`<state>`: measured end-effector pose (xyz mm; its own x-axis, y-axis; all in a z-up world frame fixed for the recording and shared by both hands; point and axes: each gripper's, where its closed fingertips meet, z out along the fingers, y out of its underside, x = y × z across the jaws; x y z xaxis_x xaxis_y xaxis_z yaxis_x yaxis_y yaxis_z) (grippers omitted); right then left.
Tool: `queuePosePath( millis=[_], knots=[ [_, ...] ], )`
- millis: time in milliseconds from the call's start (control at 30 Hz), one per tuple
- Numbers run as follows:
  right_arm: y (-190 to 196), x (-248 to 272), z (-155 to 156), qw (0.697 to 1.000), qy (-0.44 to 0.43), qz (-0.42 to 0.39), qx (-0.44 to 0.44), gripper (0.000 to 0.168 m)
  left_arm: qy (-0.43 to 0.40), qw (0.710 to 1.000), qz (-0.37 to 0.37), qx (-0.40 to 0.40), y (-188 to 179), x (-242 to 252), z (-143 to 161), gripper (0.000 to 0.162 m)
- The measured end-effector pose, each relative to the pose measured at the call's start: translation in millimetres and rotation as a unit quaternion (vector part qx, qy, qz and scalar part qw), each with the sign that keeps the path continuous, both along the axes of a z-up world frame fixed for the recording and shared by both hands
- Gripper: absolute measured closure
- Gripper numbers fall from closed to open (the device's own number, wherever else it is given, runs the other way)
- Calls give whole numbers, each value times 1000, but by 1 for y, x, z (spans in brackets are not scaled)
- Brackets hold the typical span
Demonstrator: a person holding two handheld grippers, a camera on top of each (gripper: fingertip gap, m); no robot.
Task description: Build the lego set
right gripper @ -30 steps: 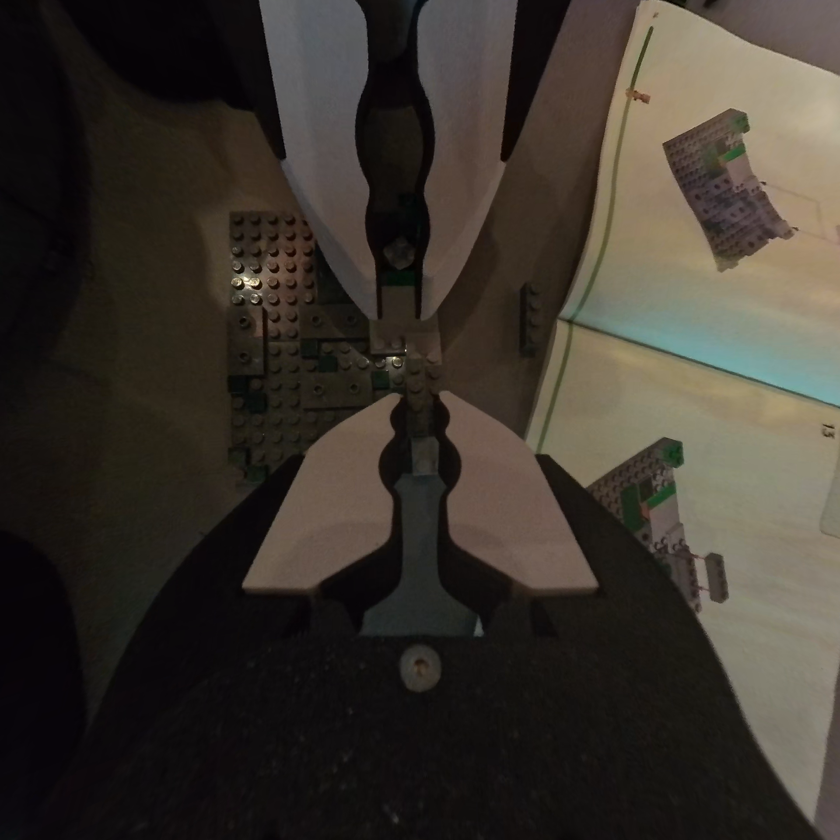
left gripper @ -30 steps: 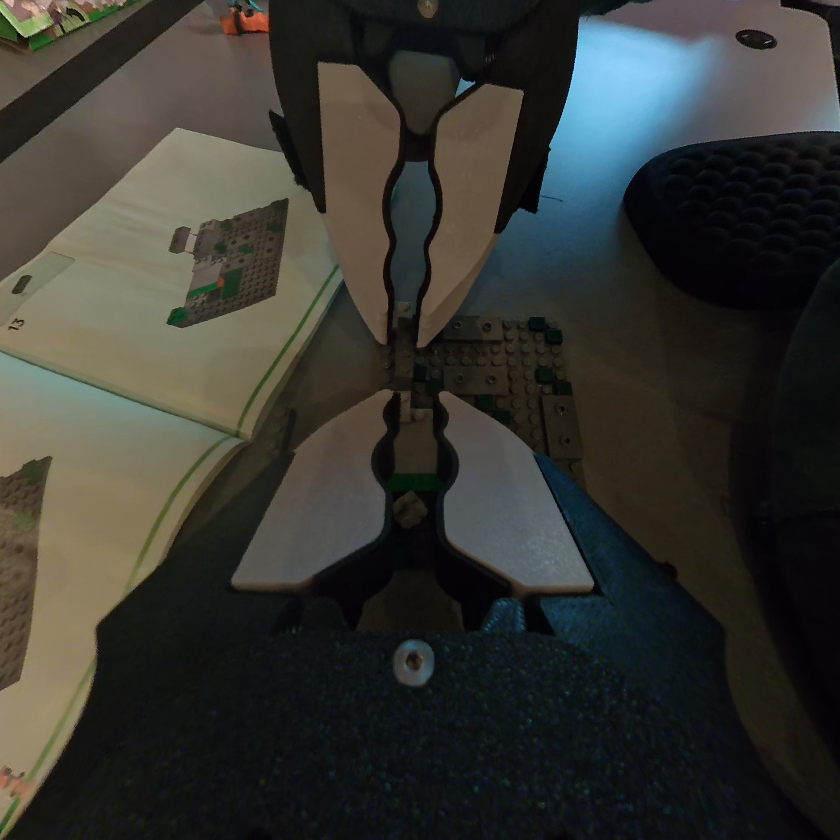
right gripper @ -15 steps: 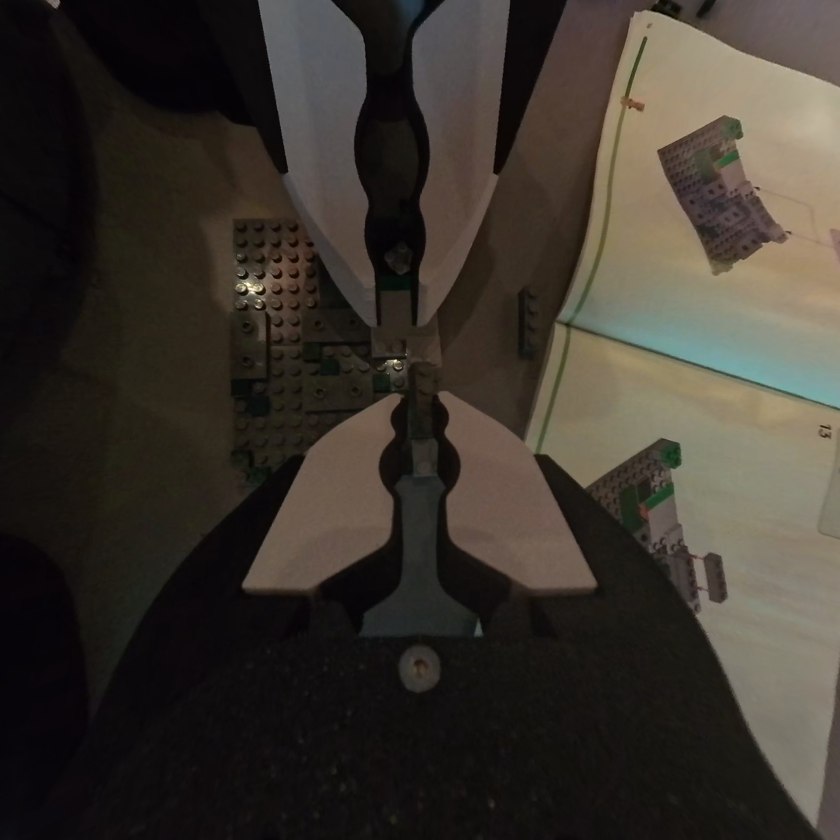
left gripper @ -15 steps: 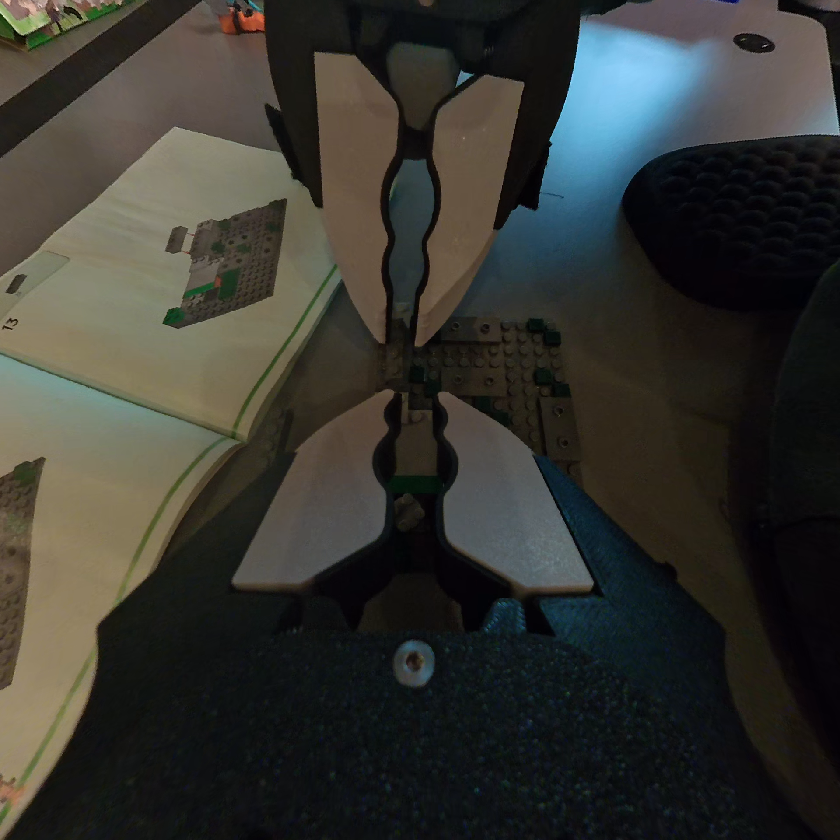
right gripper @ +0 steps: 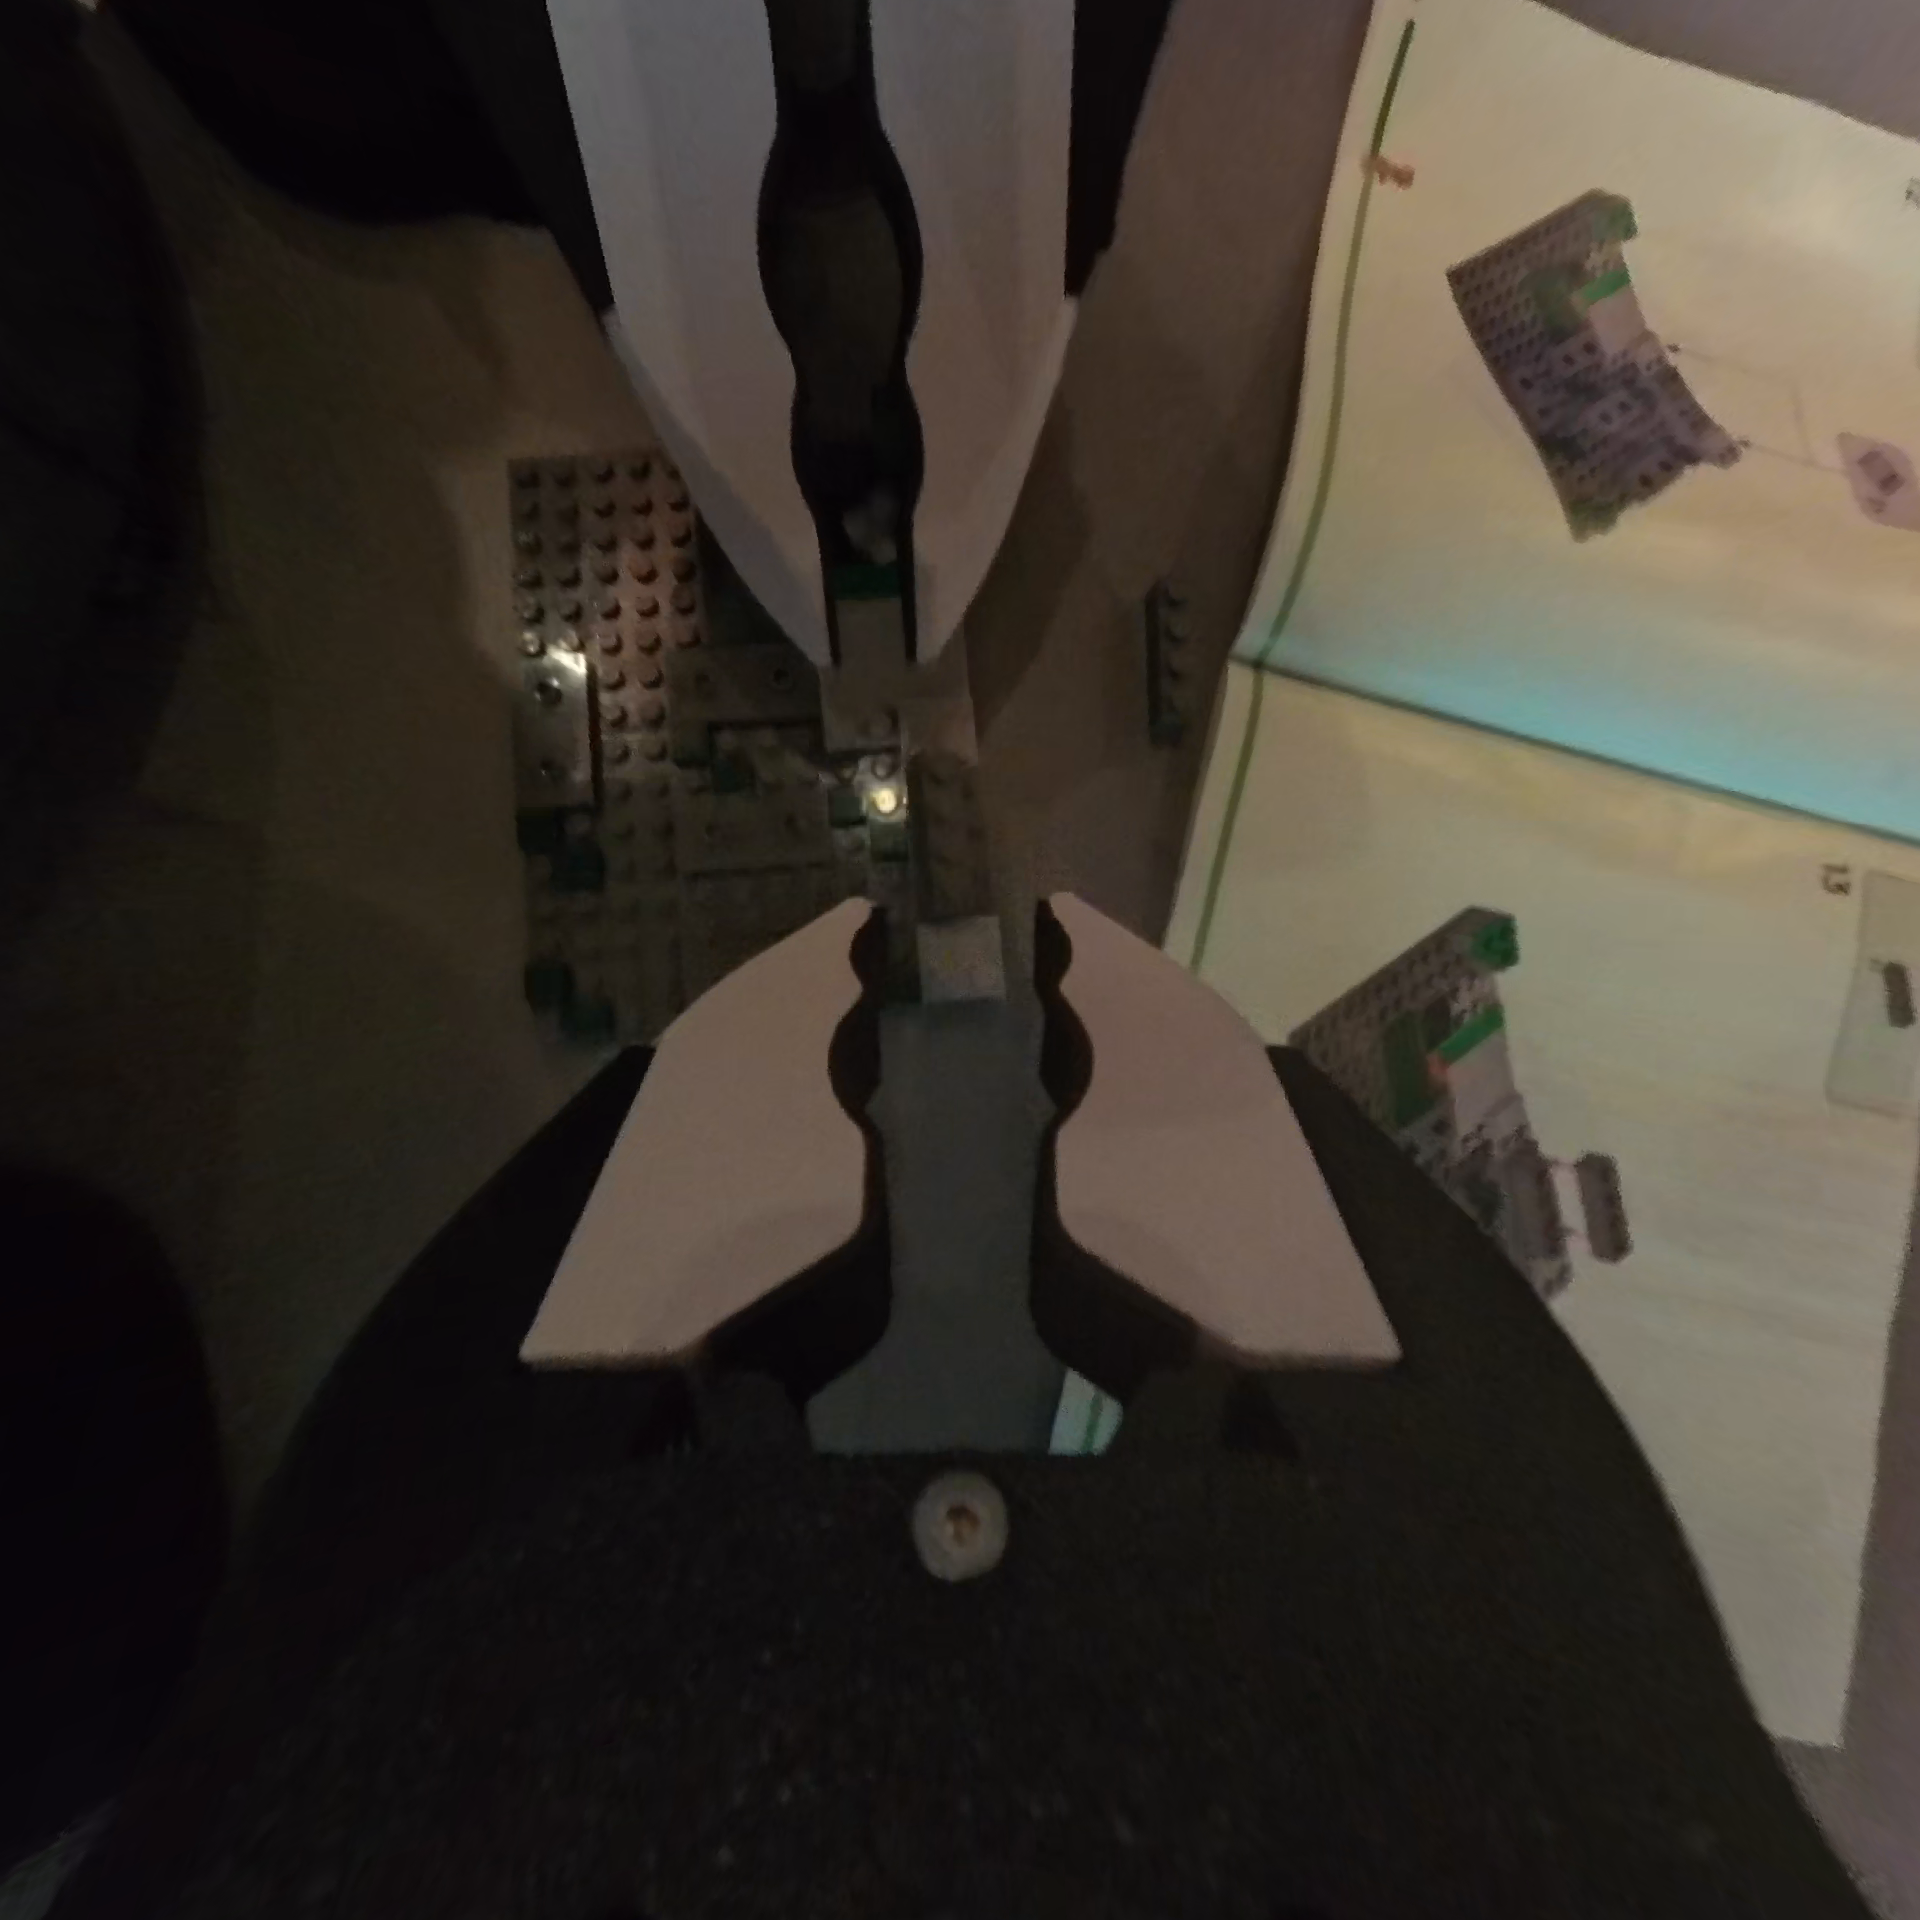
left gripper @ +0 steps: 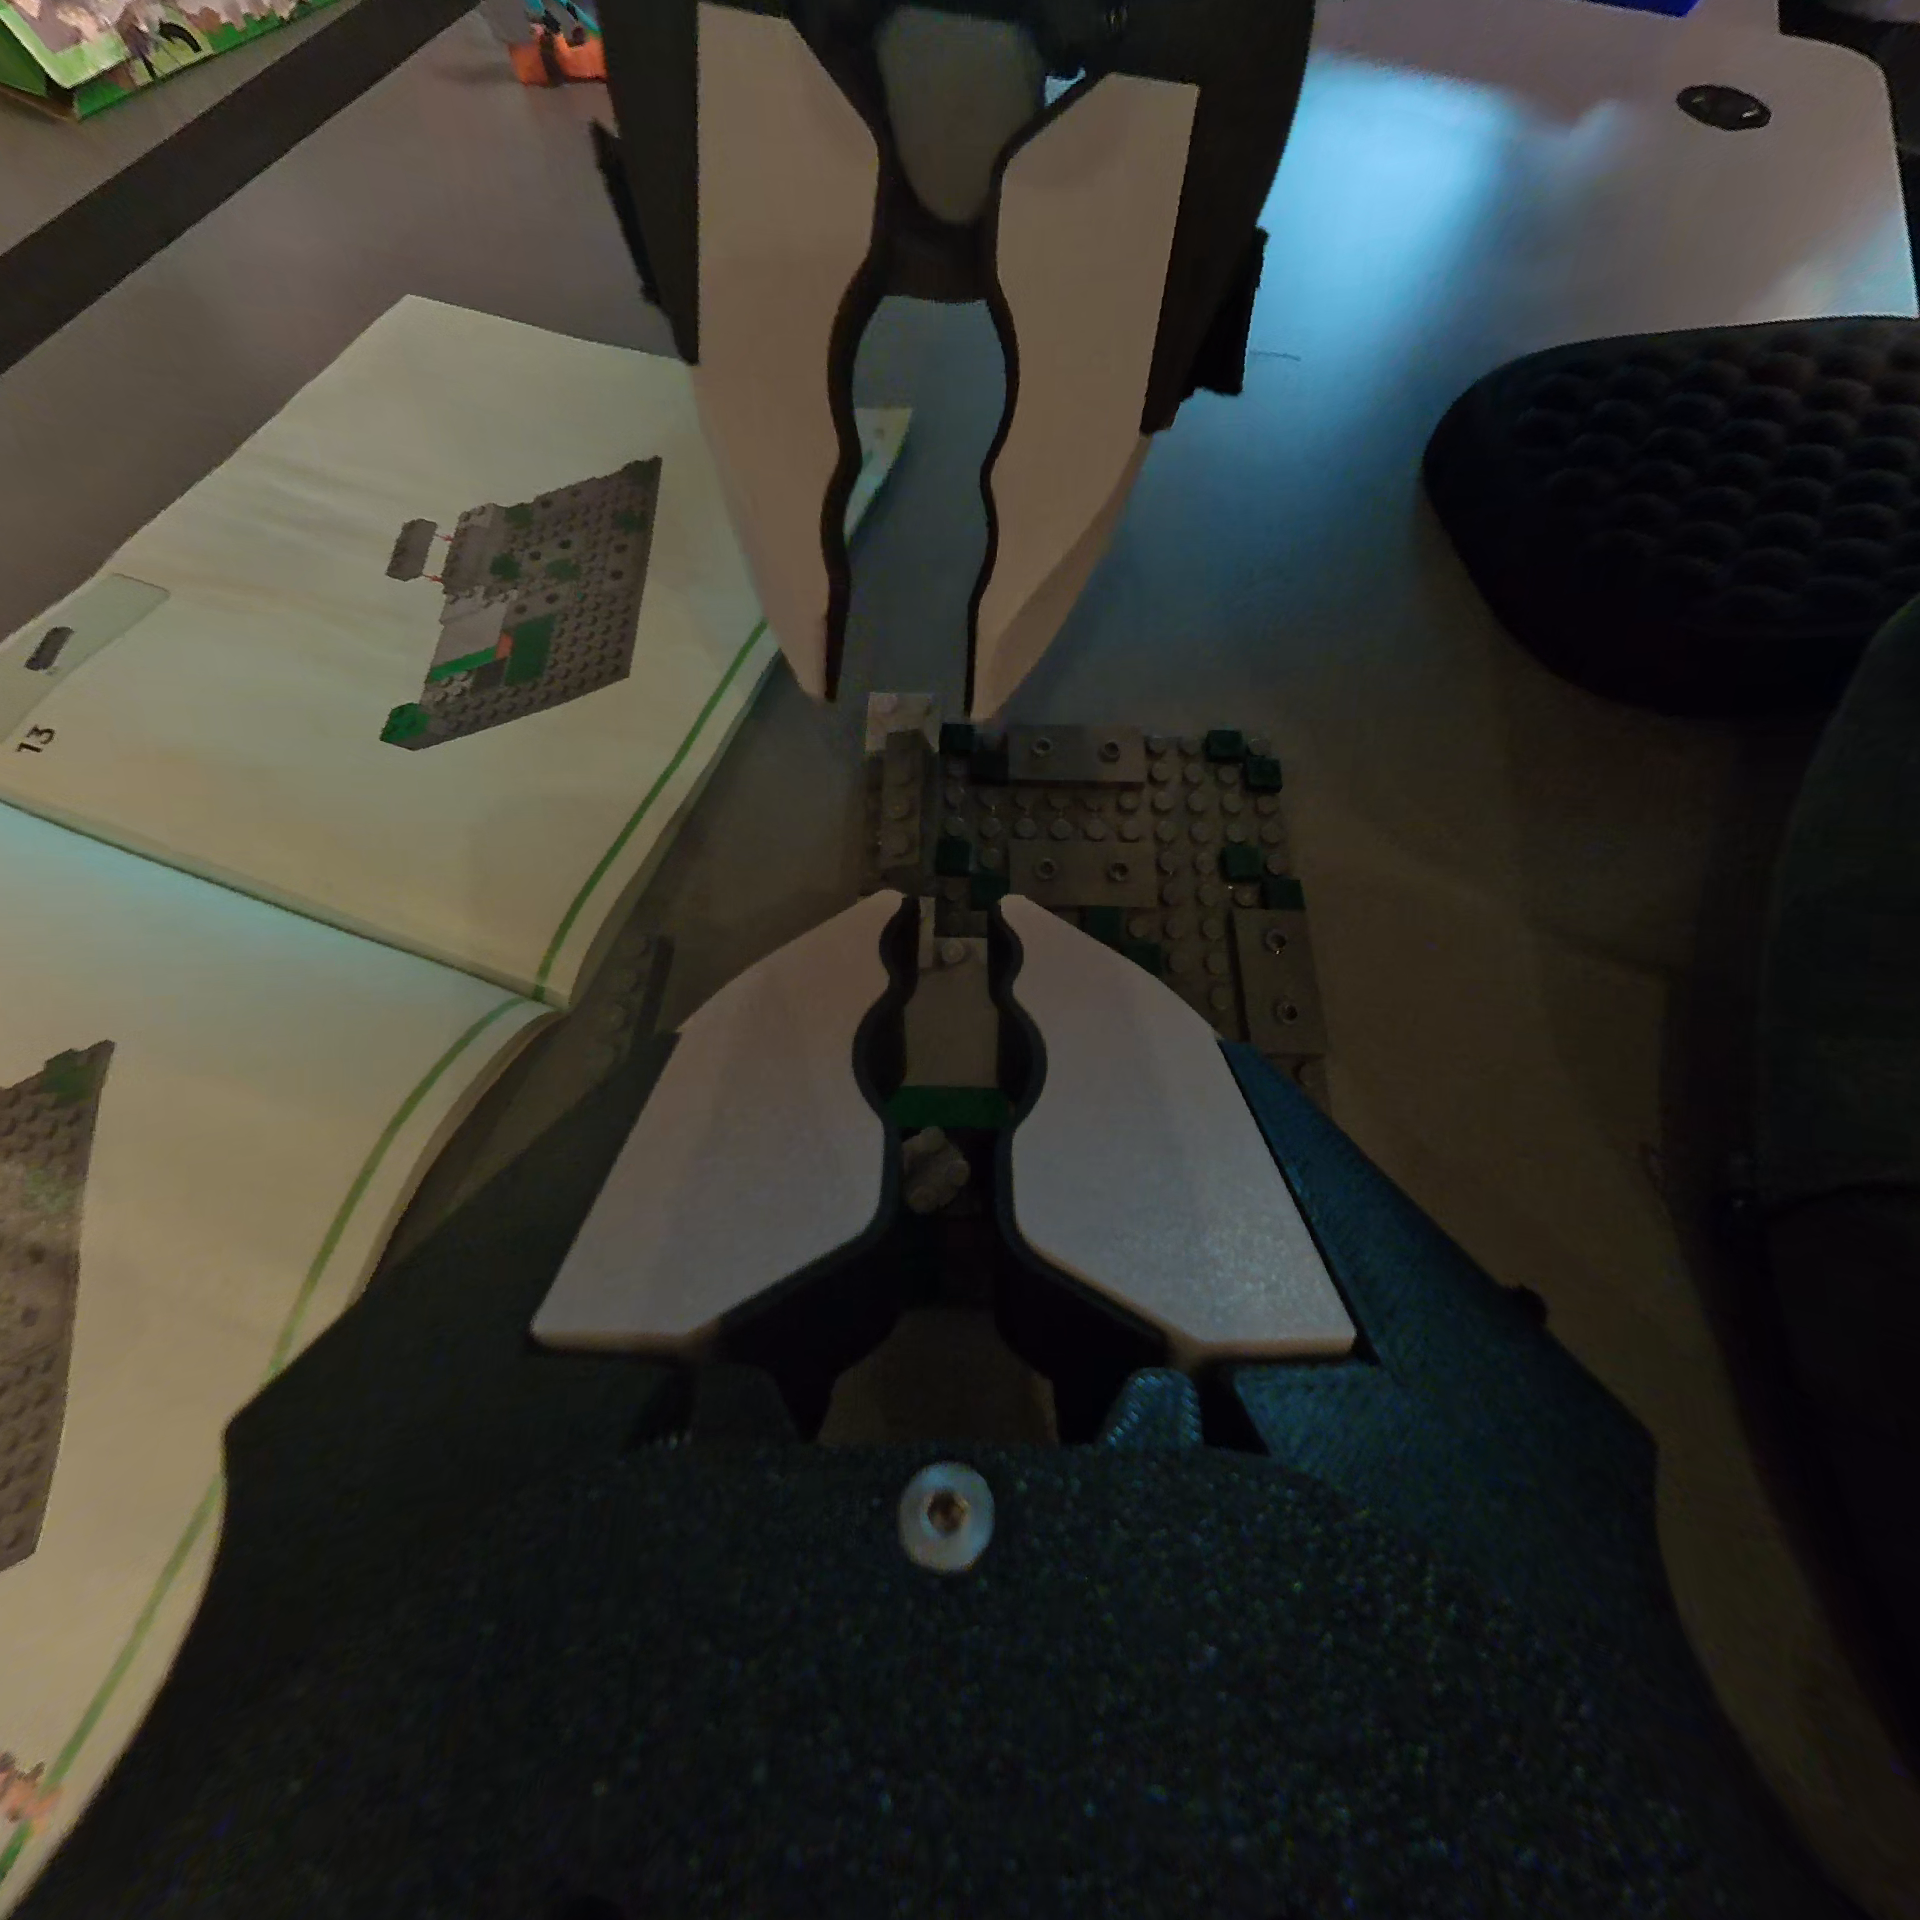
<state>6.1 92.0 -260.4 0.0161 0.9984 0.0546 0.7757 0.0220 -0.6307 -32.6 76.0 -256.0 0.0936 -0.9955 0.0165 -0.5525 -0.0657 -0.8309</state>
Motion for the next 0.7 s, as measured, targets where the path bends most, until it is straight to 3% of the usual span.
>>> queuePosePath(
  millis=[200,700],
  knots=[
    [-1,6,-10,998,39,-27,-33,141,-1,1000,0,-2,1,0,0,150],
    [-2,-1,-18,997,57,-7,-46,152,-4,1000,5,-12,3,0,1,148]
  ],
)
